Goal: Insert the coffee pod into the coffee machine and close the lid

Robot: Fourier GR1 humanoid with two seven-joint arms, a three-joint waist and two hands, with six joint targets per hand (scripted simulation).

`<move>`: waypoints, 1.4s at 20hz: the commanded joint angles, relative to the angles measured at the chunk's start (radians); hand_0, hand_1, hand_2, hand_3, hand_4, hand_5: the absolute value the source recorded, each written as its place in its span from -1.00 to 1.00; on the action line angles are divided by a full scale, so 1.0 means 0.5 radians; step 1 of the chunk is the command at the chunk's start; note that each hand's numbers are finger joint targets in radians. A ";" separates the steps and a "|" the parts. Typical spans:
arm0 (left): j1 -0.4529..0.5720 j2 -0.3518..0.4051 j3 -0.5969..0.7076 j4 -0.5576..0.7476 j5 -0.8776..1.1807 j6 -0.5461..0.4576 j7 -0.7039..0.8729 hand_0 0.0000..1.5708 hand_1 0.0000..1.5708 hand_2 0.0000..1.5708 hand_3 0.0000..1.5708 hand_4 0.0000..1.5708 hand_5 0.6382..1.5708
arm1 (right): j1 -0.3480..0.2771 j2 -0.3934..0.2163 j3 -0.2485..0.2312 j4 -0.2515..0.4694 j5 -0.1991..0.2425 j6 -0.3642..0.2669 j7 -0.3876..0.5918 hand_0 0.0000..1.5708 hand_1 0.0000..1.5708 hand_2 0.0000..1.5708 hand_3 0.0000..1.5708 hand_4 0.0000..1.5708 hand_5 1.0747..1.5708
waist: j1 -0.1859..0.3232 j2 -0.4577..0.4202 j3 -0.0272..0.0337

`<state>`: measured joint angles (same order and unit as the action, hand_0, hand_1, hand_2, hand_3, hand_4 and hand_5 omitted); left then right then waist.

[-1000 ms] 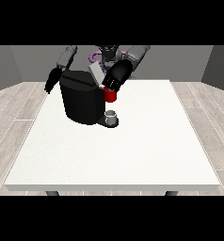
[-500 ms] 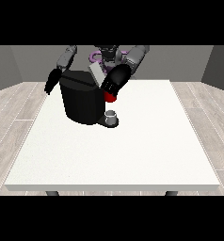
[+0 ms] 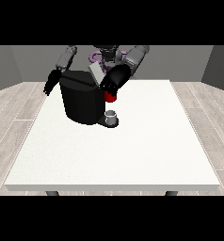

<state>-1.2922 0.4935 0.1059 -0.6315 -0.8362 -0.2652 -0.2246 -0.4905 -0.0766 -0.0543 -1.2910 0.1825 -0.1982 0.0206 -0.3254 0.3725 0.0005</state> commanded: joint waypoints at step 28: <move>0.138 -0.142 -0.073 -0.049 -0.123 0.045 0.017 -1.00 -1.00 -1.00 -1.00 -1.00 1.00 | 0.145 0.003 -0.150 0.282 -0.047 -0.078 -0.127 -1.00 -1.00 -1.00 -1.00 -1.00 1.00 | 0.261 -0.243 0.001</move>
<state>-1.2408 0.4781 0.0753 -0.6357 -0.9107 -0.2101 -0.2545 -0.4446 -0.0844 -0.0923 -1.2219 0.1756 -0.2133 0.0097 -0.2527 0.2979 0.0014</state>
